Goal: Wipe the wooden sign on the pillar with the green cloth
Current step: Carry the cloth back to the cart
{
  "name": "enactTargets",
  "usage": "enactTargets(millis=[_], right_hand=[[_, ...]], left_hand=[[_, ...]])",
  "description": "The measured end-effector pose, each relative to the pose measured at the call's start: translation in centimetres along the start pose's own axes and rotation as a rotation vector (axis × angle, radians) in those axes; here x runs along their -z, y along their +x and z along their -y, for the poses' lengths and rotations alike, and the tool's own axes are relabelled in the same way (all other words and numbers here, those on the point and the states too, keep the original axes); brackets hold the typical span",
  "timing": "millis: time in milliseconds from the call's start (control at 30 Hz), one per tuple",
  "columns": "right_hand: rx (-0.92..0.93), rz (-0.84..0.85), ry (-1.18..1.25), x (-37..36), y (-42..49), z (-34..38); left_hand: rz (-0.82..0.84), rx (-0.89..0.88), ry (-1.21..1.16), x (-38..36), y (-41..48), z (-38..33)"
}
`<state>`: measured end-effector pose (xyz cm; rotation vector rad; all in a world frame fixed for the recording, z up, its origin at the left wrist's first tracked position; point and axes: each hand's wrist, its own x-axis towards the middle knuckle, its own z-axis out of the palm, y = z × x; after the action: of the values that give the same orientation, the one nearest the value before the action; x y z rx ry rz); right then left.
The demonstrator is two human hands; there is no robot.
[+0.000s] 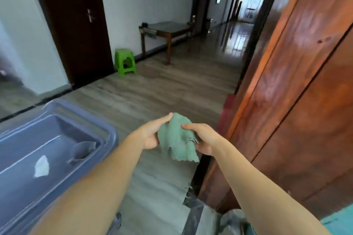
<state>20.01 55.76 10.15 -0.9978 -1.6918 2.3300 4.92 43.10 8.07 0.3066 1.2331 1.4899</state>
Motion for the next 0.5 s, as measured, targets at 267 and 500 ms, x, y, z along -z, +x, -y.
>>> enactTargets(millis=[267,500], right_hand=[[-0.162,0.253,-0.041,-9.1,9.3,-4.4],[-0.289,0.552,-0.211,-16.0,16.5,-5.3]], left_hand=[[-0.144,0.001,-0.105,12.5,-5.3,5.2],[-0.575,-0.159,-0.256,18.4,-11.1,6.3]])
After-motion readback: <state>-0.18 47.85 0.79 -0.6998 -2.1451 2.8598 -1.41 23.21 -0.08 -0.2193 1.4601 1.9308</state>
